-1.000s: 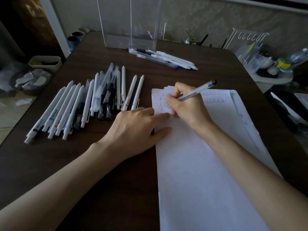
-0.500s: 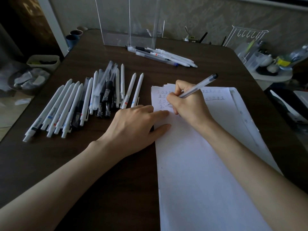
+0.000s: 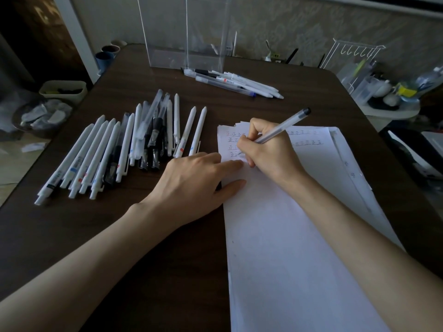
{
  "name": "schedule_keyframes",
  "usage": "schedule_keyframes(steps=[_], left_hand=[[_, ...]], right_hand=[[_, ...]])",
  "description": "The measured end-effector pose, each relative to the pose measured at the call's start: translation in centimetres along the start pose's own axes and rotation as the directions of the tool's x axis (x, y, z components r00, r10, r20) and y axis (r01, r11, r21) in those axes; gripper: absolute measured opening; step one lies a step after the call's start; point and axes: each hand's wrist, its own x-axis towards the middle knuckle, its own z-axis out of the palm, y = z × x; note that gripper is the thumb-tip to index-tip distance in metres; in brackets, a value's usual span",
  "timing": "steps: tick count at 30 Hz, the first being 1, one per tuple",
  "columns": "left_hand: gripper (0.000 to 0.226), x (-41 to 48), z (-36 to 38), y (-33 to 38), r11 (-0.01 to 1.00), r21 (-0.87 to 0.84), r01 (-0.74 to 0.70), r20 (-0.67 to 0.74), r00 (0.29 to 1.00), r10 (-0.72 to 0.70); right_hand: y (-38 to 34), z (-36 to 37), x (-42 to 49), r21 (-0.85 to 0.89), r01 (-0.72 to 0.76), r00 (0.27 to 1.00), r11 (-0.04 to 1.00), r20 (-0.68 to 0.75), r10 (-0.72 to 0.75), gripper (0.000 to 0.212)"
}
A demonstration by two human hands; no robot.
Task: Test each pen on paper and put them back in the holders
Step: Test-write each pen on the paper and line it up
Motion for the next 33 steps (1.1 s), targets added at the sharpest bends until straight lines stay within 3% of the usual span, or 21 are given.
schedule_keyframes(steps=[5, 9, 20, 33], left_hand=[[0.046, 0.02, -0.11, 0.0, 1.0, 0.002, 0.001, 0.007, 1.0, -0.001], [0.046, -0.04, -0.08, -0.07, 1.0, -0.004, -0.003, 0.004, 1.0, 0.003], [0.046, -0.08, 0.07, -0.17, 1.0, -0.005, -0.011, 0.006, 1.0, 0.011], [0.046, -0.13, -0.11, -0.22, 1.0, 0.003, -0.009, 0.035, 0.999, 0.009]], right_hand=[[0.08, -0.08, 0.19, 0.001, 0.014, 0.999, 1.0, -0.046, -0.014, 0.031], [0.2, -0.37, 0.13, 0.088, -0.022, 0.999, 0.996, -0.037, 0.026, 0.025], [0.34, -0.03, 0.17, -0.028, 0.002, 1.0, 1.0, -0.015, -0.002, 0.024], [0.4, -0.07, 0.14, 0.016, -0.009, 1.0, 1.0, -0.016, 0.01, 0.023]])
